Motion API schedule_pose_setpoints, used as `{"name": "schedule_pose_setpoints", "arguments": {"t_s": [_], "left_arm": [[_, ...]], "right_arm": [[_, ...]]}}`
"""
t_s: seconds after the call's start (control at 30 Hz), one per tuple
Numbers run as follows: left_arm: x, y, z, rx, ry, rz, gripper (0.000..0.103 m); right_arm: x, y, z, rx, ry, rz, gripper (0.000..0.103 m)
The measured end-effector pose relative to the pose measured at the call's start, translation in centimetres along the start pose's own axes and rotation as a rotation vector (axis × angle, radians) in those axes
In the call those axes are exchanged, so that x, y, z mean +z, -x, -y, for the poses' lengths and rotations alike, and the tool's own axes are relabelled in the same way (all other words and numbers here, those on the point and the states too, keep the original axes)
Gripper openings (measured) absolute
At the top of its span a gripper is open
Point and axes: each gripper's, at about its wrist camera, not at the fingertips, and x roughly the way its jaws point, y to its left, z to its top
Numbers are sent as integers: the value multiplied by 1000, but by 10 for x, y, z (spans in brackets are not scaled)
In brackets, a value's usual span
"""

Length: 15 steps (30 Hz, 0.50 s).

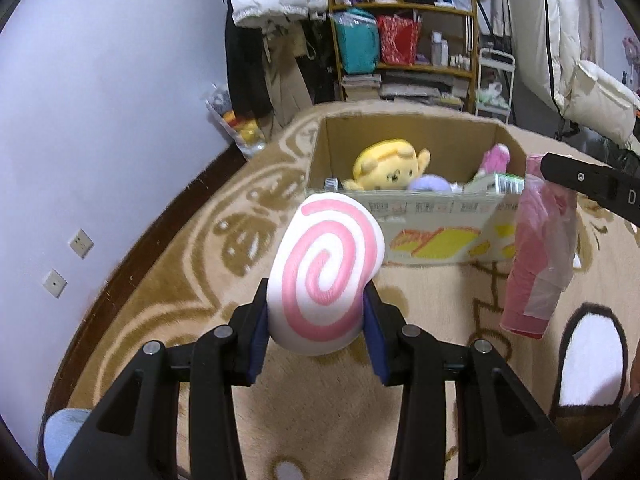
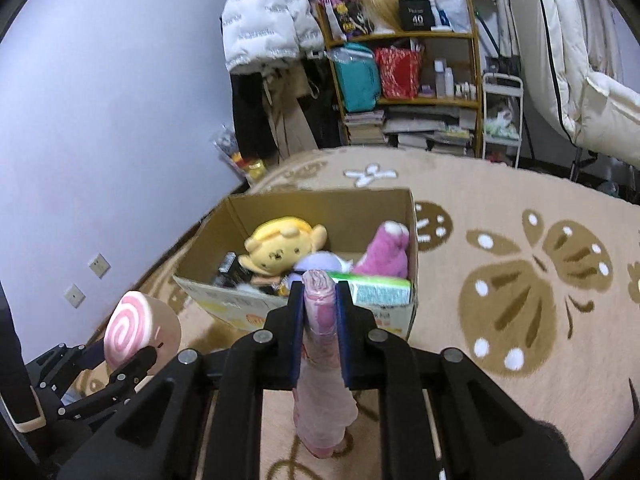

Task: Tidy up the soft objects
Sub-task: 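Lift both toys and carry them over the box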

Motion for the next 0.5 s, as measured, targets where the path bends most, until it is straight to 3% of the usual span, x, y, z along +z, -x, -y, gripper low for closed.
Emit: {"name": "schedule_pose_setpoints", "arguments": {"t_s": [0.5], "left_arm": [[35, 14, 1, 54, -54, 133, 40]], "right_arm": [[45, 26, 5, 29, -7, 167, 16]]}}
